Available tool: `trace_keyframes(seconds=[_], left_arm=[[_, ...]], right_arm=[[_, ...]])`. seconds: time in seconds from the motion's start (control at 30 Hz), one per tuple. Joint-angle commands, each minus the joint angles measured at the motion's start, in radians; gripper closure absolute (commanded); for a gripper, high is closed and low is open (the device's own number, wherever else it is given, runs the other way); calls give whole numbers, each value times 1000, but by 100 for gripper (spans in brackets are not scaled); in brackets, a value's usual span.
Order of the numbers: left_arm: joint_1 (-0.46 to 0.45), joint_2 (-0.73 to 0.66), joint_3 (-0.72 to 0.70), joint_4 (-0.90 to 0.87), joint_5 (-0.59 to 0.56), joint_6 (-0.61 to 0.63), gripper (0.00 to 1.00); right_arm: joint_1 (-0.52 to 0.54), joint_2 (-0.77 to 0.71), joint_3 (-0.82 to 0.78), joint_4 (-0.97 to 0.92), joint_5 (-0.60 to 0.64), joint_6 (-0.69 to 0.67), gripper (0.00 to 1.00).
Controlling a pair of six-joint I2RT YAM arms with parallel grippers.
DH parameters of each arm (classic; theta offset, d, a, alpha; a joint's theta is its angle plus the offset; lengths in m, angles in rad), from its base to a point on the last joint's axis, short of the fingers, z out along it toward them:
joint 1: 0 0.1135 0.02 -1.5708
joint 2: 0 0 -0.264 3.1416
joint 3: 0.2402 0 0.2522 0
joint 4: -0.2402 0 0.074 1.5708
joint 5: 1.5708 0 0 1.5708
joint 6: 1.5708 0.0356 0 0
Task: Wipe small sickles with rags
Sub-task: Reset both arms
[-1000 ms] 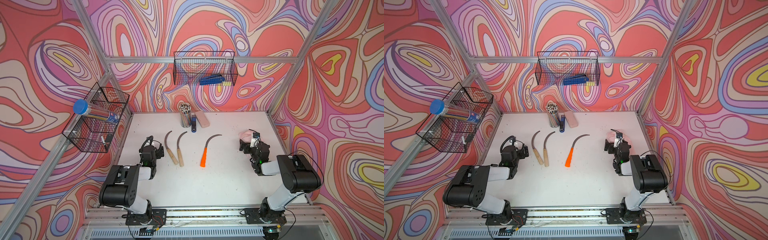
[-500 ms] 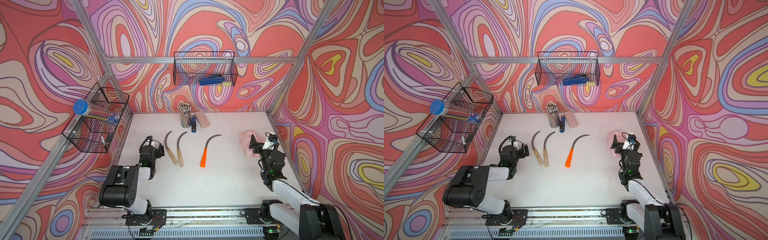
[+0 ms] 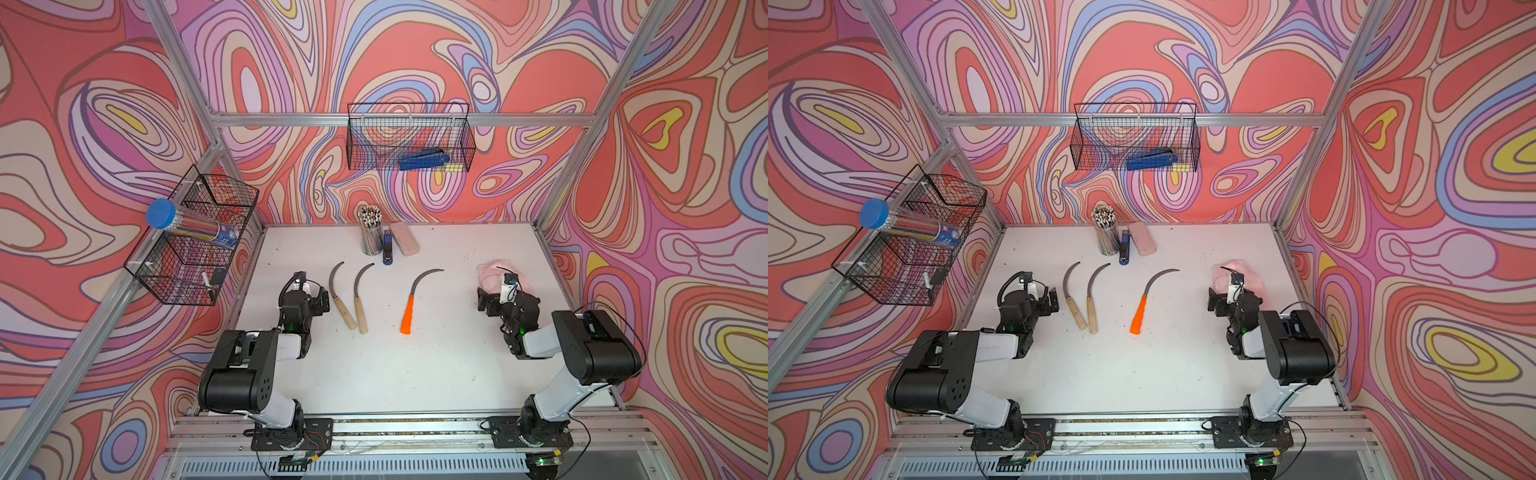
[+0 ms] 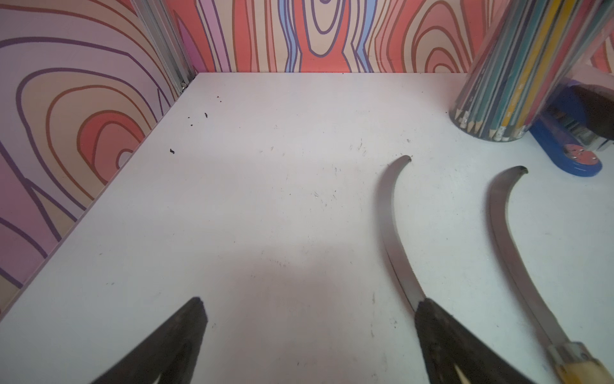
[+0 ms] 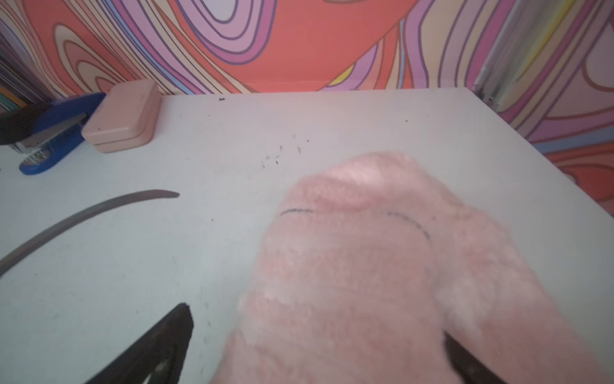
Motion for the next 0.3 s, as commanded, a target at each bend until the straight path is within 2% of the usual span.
trace_keyframes(seconds=[0.0,0.27], left_arm=[[5,9,1,39,9,12,0],[4,8,1,36,11,13,0]], right_arm=[[-20,1,31,37,-97,-10,2],[-21,-3,30,33,-86,-13,2]])
